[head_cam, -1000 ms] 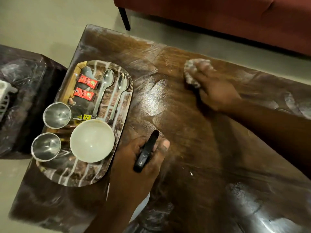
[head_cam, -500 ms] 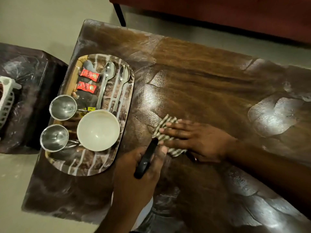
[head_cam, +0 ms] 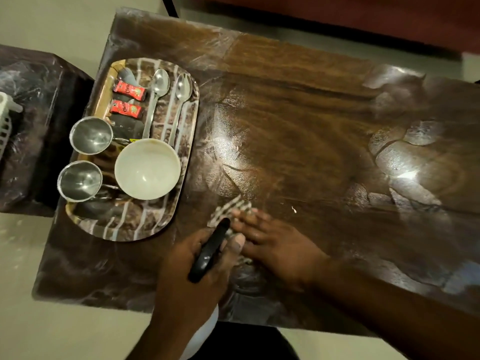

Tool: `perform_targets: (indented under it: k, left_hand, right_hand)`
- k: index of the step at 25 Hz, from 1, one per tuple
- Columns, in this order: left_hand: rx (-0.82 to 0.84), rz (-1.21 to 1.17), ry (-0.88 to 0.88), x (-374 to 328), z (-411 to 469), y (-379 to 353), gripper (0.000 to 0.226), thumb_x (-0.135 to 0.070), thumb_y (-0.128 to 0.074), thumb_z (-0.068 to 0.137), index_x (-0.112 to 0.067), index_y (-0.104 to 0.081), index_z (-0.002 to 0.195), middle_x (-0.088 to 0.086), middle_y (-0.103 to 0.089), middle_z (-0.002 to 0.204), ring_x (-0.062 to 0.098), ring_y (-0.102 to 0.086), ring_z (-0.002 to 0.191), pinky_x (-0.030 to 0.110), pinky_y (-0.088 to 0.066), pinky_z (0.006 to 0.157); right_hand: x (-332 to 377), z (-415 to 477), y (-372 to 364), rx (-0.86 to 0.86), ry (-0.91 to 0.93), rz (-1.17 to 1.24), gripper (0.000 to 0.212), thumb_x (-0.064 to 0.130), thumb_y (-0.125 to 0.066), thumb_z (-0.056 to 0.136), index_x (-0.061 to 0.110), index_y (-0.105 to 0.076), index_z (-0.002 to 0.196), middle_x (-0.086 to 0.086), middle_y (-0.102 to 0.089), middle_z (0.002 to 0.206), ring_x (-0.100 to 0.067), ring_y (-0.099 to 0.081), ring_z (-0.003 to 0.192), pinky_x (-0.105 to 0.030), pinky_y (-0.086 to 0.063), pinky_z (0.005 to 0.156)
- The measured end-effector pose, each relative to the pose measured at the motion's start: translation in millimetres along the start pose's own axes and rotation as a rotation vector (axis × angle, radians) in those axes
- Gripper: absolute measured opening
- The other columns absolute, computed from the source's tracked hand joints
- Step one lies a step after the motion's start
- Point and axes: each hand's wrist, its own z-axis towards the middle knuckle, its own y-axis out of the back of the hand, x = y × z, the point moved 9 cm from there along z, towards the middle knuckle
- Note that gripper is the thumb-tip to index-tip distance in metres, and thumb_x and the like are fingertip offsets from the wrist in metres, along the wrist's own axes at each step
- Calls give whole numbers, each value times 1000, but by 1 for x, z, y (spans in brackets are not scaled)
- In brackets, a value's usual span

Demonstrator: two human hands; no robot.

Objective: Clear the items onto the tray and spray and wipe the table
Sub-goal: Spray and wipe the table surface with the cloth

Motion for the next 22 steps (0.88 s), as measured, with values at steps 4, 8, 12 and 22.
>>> perform_targets:
  k: [4,8,12,22]
  left_hand:
    - [34,-38,96,22,-15,7,44,-56,-74,80,-29,-52,54,-5,-40,43,6,-40,38,22,-36,47]
    - [15,-48,164,32,-33,13,52,-59,-74,79,-21,-49,54,1,-38,43,10,-41,38,31,-38,47]
    - [-34,-70,182,31,-45,24,60,-56,-76,83,-9,-46,60,-2,-35,44,16,-40,40,39,-36,46]
    - [-36,-56,147,33,-59,41,52,-47,-76,86,-10,-50,61,3,-37,45,13,-41,41,33,-36,49]
  right_hand:
    - [-63,-38,16,126,99,-136,66,28,-54,100,24,-39,164,-6,-23,176,-28,-18,165,-49,-19,133]
    - [-149,-50,66,-410,-850,117,65,15,-48,102,24,-36,165,-8,-23,176,-30,-18,164,-46,-17,133]
    - [-74,-7,32,-401,-856,182,66,18,-47,103,31,-32,166,-4,-17,178,-25,-8,165,-45,-10,135]
    - [-126,105,88,-70,-441,-43,73,24,-44,101,36,-20,169,-1,-9,179,-29,-12,165,-52,-23,131]
